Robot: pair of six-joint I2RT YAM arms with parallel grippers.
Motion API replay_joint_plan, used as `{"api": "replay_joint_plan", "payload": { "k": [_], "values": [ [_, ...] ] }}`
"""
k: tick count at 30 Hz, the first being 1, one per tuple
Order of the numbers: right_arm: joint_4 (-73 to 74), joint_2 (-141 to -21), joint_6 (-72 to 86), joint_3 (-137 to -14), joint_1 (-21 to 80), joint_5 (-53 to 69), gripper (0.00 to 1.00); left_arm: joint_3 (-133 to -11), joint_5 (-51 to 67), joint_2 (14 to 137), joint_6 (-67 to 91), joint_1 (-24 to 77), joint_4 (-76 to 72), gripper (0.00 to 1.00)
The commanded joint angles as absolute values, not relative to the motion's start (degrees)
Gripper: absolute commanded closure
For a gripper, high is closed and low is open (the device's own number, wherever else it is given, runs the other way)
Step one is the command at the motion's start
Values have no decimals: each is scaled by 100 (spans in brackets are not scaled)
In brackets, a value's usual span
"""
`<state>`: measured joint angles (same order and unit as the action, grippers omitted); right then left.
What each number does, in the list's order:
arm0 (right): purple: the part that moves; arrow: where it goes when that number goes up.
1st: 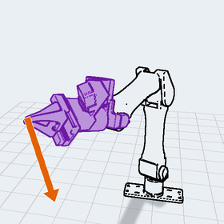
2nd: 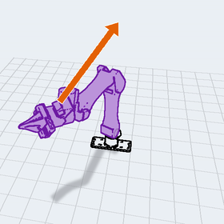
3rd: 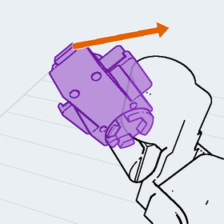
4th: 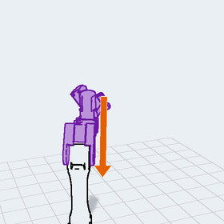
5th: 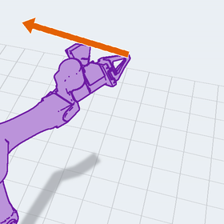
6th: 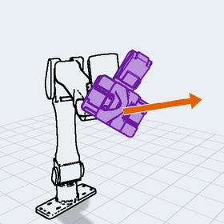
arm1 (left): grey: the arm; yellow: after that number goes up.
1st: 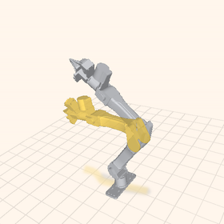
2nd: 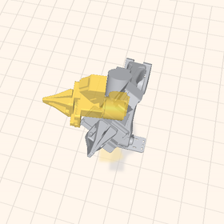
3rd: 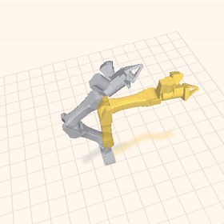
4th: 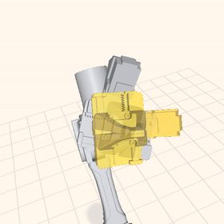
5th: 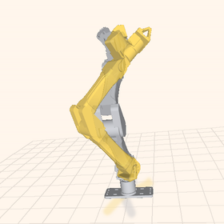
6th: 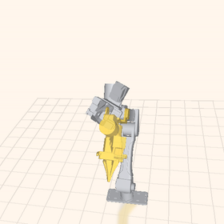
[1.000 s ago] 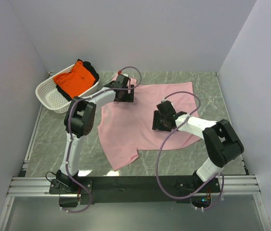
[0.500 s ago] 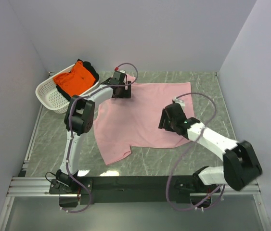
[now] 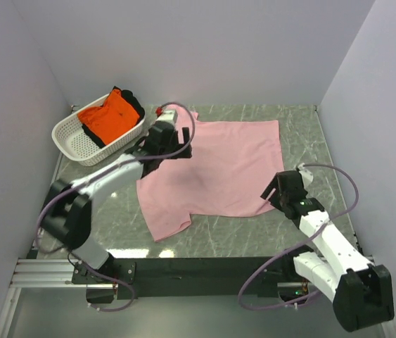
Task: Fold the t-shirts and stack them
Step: Flatten the tshirt out, then fold the tshirt
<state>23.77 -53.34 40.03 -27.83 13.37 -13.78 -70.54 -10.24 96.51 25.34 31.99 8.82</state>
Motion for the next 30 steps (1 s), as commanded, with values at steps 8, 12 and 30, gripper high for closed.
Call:
{"api": "replay_joint_plan", "payload": {
  "k": [8, 12, 30],
  "values": [
    [2049, -5097, 4025, -2540, -138, -494, 27, -3906, -1660, 7157, 3962, 3507, 465, 5],
    [1890, -5440, 3920, -2488, -535, -282, 35, -3236, -1819, 6515, 4314, 3726, 606, 5],
    [1450, -5950, 3841, -2320, -896, -97, 61, -2575, -1995, 4808, 4851, 3911, 1880, 4]
  ]
}}
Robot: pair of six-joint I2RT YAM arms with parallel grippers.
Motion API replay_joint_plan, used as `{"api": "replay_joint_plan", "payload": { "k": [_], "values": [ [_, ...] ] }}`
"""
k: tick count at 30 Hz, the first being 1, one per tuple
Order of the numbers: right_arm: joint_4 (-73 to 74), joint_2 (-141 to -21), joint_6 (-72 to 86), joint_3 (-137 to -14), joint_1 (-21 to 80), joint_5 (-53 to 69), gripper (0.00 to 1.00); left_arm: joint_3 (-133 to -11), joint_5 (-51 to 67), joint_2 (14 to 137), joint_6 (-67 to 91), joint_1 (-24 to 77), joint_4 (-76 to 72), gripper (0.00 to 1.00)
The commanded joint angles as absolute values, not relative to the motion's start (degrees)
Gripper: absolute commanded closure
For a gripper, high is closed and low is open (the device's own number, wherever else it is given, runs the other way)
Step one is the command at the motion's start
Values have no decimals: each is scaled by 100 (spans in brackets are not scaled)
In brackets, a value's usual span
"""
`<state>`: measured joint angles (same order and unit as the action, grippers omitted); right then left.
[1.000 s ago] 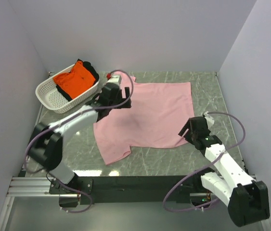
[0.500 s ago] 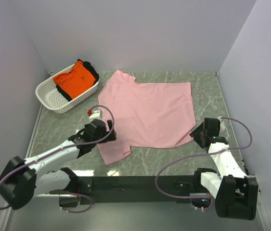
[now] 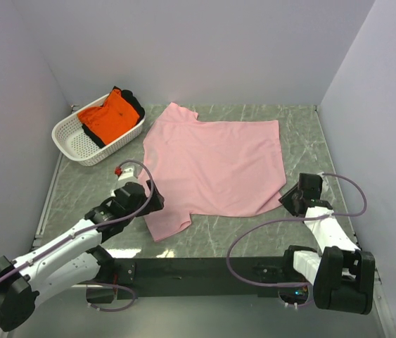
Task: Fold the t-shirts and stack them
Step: Fold the tshirt
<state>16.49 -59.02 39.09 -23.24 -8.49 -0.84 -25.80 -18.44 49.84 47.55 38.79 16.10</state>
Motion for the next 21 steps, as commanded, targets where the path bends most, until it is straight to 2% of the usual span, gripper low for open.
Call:
{"api": "replay_joint_plan", "payload": {
  "k": [1, 6, 10, 13, 14, 15, 21],
  "values": [
    [1459, -6002, 3832, -2329, -888, -97, 61, -2610, -1969, 4773, 4852, 3902, 1924, 4],
    [1468, -6240, 3797, -2408, -888, -27, 65, -2646, -1881, 4571, 4895, 3911, 2144, 4],
    [1468, -6477, 3771, -2487, -888, -18, 74, -2584, -1793, 4430, 4948, 3920, 2197, 4],
    [1503, -6556, 3735, -2531, -888, -18, 88, -2540, -1732, 4360, 5018, 3920, 2259, 4],
    [1529, -6531, 3735, -2540, -888, -26, 97, -2514, -1714, 4307, 5062, 3929, 2267, 4],
    [1529, -6504, 3744, -2540, -888, -44, 100, -2488, -1653, 4263, 5080, 3937, 2268, 4],
    [1731, -5828, 3823, -2417, -888, -272, 100, -2408, -1722, 4078, 5405, 4113, 2601, 2]
  ]
}}
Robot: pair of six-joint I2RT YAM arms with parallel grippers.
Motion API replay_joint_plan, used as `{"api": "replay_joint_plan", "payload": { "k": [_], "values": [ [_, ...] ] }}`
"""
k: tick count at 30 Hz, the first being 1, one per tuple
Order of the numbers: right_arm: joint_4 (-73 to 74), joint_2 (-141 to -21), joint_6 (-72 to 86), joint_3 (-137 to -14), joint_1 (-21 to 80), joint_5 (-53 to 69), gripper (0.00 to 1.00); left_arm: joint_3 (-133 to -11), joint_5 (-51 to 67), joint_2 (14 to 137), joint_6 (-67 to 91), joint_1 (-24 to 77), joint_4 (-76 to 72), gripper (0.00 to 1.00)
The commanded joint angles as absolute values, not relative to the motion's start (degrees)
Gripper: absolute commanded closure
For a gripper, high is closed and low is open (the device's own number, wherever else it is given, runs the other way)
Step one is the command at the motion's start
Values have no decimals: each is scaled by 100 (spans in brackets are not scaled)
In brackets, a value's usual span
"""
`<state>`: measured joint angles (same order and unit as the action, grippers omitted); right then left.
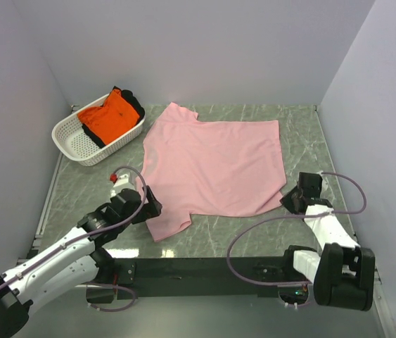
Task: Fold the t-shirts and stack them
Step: Fold the tshirt
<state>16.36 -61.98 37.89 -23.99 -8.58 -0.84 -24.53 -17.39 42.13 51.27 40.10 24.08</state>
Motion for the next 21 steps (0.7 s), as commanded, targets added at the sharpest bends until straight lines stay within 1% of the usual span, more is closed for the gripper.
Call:
{"api": "replay_joint_plan", "payload": {
  "k": [1, 7, 16, 20, 21],
  "values": [
    [1801, -5584, 3858, -2417, -888, -316, 100, -2408, -1810, 4069, 5466, 4157, 2715, 1],
    [2109, -5098, 3824, -2680, -888, -668, 100, -2260, -1864, 4253, 6116, 4543, 2831, 1],
    [1899, -5150, 3797, -2628, -897, -457, 100, -1978, -1863, 4587, 6960, 5404, 2707, 1],
    [1820, -5159, 3806, -2540, -897, -387, 100, -1942, -1819, 4842, 7268, 5922, 2575, 5],
    [1802, -5142, 3806, -2531, -896, -378, 100, -1951, -1863, 4912, 7329, 6020, 2593, 8]
  ]
}}
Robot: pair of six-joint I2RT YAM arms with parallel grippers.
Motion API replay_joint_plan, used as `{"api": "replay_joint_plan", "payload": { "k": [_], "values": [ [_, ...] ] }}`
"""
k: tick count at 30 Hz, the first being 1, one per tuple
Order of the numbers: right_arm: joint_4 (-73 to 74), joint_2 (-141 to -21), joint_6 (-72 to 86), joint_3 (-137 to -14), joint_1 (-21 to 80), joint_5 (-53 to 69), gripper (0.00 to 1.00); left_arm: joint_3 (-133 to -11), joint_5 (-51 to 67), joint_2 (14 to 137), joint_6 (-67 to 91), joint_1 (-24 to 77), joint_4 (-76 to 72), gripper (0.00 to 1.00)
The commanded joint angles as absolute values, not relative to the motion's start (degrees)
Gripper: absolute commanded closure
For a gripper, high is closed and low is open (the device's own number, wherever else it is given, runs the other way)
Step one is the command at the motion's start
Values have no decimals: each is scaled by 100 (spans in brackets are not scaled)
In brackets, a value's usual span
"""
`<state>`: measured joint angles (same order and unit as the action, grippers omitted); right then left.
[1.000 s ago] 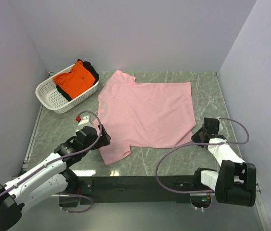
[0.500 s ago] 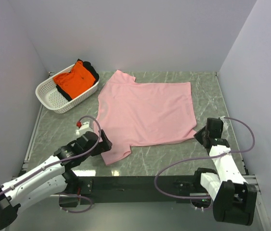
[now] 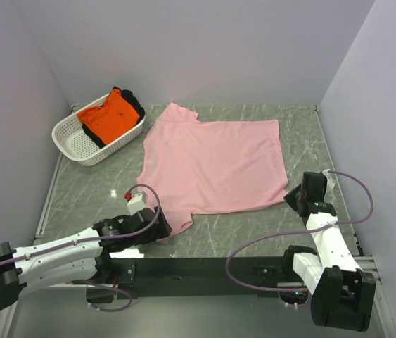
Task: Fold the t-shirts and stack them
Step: Fold the tshirt
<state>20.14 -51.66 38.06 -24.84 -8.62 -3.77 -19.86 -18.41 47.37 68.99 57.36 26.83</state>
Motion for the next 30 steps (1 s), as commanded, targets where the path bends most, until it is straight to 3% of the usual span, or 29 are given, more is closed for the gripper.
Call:
{"api": "replay_joint_plan", "payload": {
  "k": [1, 15, 30],
  "values": [
    [1802, -5133, 3797, -2505, -896, -387, 100, -1969, -1889, 5061, 7426, 6108, 2619, 9],
    [1784, -5045, 3753, -2435, -896, -343, 100, -1925, -2048, 5001, 7875, 6557, 3102, 61],
    [1924, -4834, 3726, -2452, -897, -273, 100, -2118, -2584, 5089, 7761, 6548, 3191, 100]
  ]
}}
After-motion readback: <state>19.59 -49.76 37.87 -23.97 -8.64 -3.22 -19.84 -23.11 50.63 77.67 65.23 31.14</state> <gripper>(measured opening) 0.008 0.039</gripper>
